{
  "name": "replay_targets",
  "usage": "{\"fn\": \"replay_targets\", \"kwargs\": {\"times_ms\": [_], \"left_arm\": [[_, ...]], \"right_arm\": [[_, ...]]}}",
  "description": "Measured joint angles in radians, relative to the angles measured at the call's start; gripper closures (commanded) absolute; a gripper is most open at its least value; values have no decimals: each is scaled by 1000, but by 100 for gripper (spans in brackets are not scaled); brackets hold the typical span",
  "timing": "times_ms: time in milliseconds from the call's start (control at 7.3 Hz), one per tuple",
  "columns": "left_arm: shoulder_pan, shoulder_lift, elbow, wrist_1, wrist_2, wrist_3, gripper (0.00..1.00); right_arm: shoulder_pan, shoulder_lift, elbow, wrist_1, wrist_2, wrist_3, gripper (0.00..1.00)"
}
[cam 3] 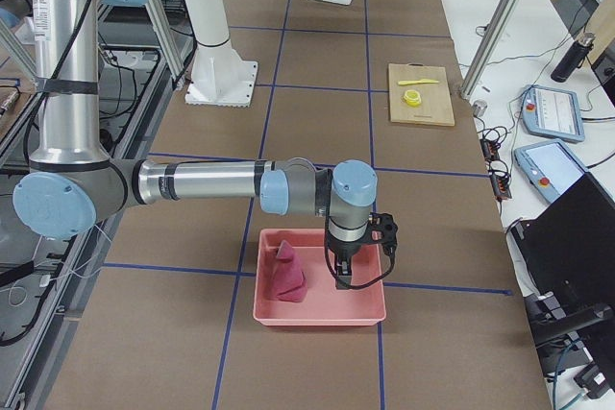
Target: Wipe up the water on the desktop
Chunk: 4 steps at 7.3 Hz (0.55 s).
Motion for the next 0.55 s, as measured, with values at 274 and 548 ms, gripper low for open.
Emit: {"fn": "replay_targets", "kwargs": {"times_ms": [274,548], "left_arm": [[0,0,1,-3,0,0,1],[1,1,1,-3,1,0,1]], "right_arm": [[0,-1,4,0,20,-3,0],[0,0,9,1,25,-3,0]]}}
